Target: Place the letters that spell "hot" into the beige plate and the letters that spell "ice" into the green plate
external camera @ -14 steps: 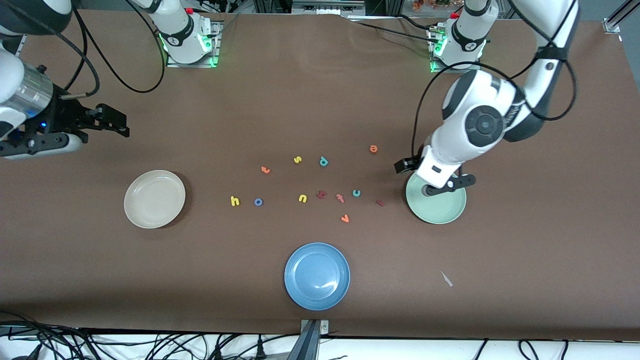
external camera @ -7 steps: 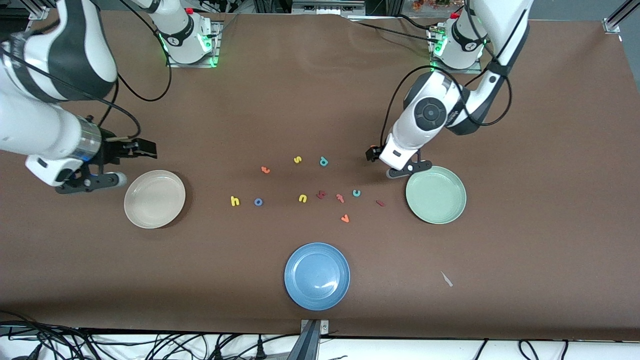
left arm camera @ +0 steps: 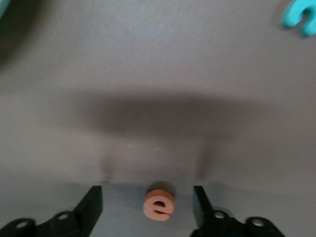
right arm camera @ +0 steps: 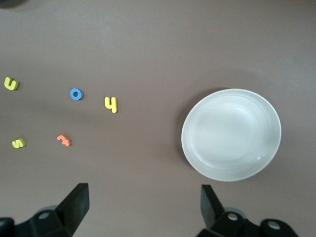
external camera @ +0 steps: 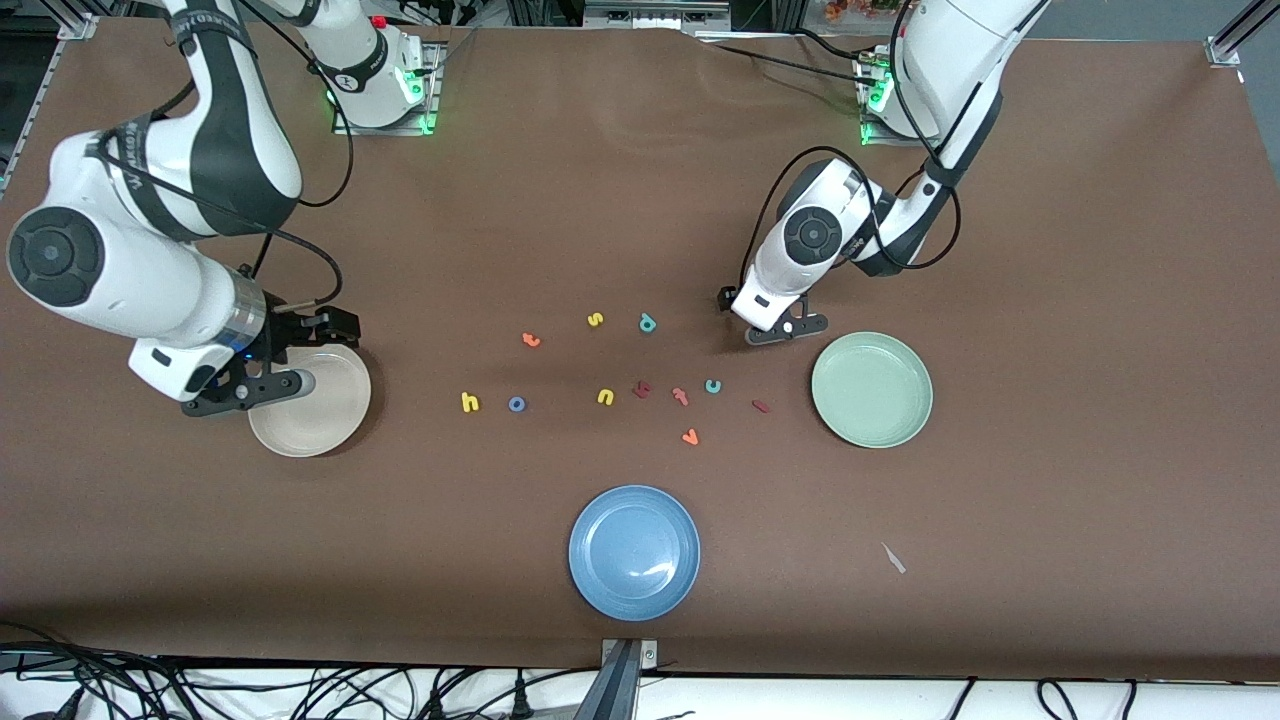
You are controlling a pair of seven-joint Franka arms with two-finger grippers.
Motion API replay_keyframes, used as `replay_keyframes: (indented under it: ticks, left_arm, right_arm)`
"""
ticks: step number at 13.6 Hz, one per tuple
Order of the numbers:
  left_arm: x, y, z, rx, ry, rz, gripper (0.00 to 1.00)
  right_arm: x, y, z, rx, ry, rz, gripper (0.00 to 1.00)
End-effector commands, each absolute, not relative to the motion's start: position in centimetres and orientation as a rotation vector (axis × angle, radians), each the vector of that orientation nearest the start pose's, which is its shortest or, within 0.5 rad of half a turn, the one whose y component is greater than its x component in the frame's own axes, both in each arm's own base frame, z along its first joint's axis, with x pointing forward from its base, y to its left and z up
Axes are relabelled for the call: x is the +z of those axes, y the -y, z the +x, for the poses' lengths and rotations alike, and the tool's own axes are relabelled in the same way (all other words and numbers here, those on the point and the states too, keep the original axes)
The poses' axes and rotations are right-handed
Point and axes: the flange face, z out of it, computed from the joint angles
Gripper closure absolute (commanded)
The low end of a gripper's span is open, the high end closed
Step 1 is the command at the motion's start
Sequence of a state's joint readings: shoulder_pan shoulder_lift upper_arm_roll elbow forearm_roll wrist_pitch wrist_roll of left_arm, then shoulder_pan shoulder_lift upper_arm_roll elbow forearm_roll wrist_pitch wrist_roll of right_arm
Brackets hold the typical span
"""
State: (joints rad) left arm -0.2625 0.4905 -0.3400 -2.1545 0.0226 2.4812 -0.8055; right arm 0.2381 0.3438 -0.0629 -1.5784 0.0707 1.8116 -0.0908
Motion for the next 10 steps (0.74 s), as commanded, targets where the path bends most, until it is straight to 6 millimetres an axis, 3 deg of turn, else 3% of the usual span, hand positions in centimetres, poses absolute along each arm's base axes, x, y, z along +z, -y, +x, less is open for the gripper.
replay_keyframes:
  ticks: [1, 2, 5, 7, 10]
  left_arm:
    - [17.1, 31.5, 44.5, 0.279, 0.301, -3.119, 0.29]
    - [17.2, 31.5, 44.6, 0.274, 0.308, -3.12, 0.29]
    - [17.3, 32.8, 43.9, 0.271, 0.333, -3.115, 0.3]
    - [17.2, 32.8, 43.9, 0.274, 0.333, -3.115, 0.36]
    - [16.8, 32.7, 43.9, 0.281, 0.355, -3.107, 0.52]
  right_arm:
    - [41.6, -12.1, 63.0, 0.15, 0.424, -3.053, 0.0]
    - [40.7, -12.6, 62.9, 0.137, 0.422, -3.039, 0.0]
    - [37.7, -16.7, 62.0, 0.07, 0.434, -2.971, 0.0]
    - [34.4, -18.0, 60.8, -0.019, 0.461, -2.967, 0.0]
    - [30.1, -19.1, 59.0, -0.009, 0.506, -2.967, 0.0]
